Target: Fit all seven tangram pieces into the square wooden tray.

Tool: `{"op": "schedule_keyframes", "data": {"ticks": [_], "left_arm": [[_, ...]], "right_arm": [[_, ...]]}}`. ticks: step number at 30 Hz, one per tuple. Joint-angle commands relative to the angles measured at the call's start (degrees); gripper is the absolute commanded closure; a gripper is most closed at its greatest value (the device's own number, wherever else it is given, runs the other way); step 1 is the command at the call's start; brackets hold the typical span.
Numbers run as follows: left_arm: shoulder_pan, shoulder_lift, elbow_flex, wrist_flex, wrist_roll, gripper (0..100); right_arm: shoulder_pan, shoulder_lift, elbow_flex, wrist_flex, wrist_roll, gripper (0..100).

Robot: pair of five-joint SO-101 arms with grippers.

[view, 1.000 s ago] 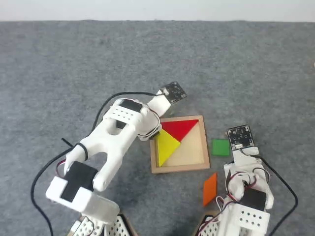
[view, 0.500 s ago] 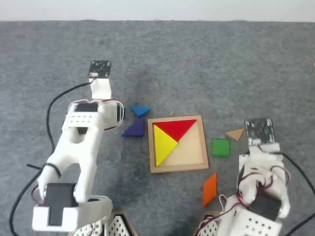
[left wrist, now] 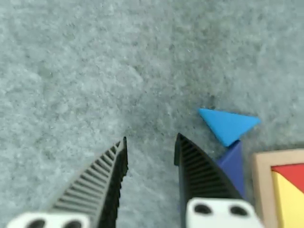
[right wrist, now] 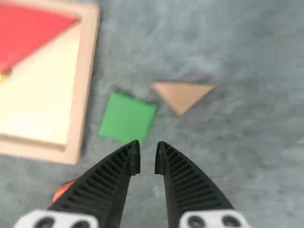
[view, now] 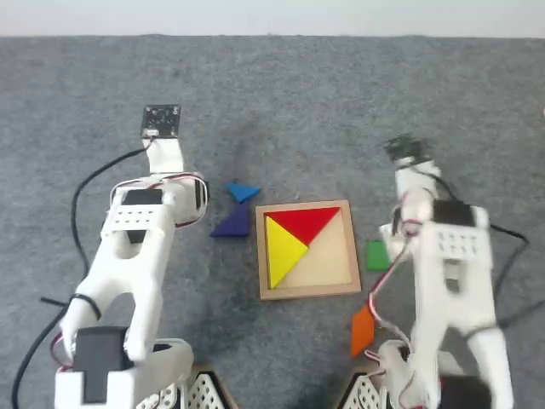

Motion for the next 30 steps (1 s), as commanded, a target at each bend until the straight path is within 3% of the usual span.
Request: {"op": "schedule_keyframes", "data": {"ticks": [1,4,7,11,13,22,30], "left_arm": [[-0.62,-2.55,-0.22,-1.76,0.62,84],[-0.44,-2.46,-0.22,-1.76,0.53,84],[-0.09,-2.46,-0.13,-1.85,0.44,84],[0.88,-2.46,1.45,-3.60,0.44,84],[0.88,-2.46,1.98,-4.66,0.44,84],[0.79,-2.46,2.07,-4.75,0.44,84],[0.79,-2.46,2.07,-4.75,0.35,84]], "right_arm": [[-7.43,-0.31,2.37,0.66,-0.18,92.8],[-13.41,-7.25,9.14,3.82,-2.64,92.8],[-12.44,-15.34,11.87,5.93,3.78,92.8],[-14.37,-22.81,13.01,16.40,17.58,92.8],[-14.46,-24.84,13.19,19.12,20.40,92.8],[-21.93,-22.55,19.25,15.69,29.63,92.8],[-33.27,-20.79,20.66,14.20,31.38,92.8]]}}
